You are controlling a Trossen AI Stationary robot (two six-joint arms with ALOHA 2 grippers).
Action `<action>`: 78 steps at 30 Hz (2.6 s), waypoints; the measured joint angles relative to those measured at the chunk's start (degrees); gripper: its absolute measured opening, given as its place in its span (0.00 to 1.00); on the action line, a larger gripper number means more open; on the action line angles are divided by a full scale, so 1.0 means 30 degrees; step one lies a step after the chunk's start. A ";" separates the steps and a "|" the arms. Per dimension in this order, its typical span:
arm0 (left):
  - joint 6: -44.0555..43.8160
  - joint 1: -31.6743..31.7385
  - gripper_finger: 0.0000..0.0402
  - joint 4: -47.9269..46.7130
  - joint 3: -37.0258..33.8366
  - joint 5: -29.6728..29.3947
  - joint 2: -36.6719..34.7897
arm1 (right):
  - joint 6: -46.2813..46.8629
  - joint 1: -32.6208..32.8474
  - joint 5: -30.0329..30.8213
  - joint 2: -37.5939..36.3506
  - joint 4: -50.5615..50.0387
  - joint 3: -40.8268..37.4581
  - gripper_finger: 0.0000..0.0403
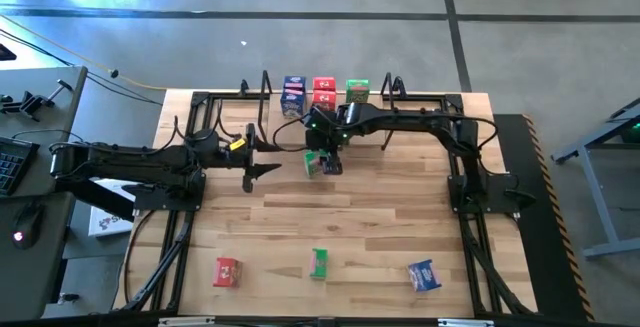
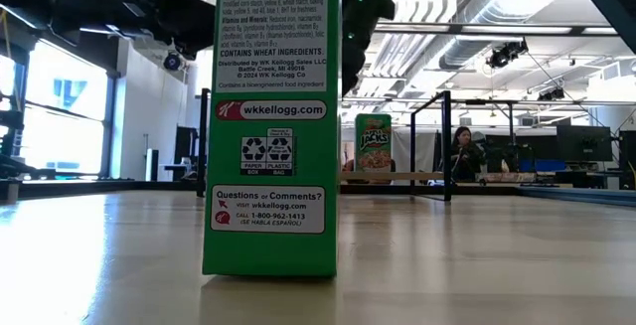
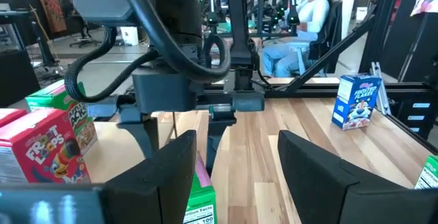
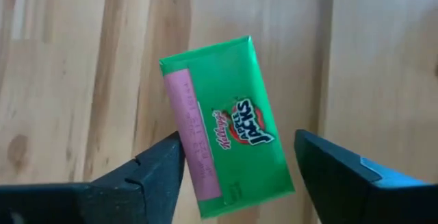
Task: Stack cereal on shelf
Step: Put the center green cereal box on the shelf aligned with the other green cereal box
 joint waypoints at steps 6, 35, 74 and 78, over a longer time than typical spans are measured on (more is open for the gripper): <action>0.0036 0.0000 0.49 -0.0095 0.0000 0.0004 0.0000 | 0.0064 0.0028 -0.0658 0.0086 -0.0135 -0.0003 0.52; 0.0308 0.0000 0.49 -0.0750 0.0000 -0.0010 0.0000 | -0.1241 -0.2315 0.0625 -0.3504 -0.6342 0.3080 0.44; 0.0317 0.0015 0.49 -0.0605 0.0000 -0.0120 0.0000 | -0.3861 -0.7640 0.2217 -0.4562 -0.1068 -0.2336 0.59; 0.0318 0.0015 0.49 -0.0612 0.0000 -0.0120 0.0002 | -0.3995 -0.7222 0.2386 -0.5113 -0.1323 -0.1851 0.59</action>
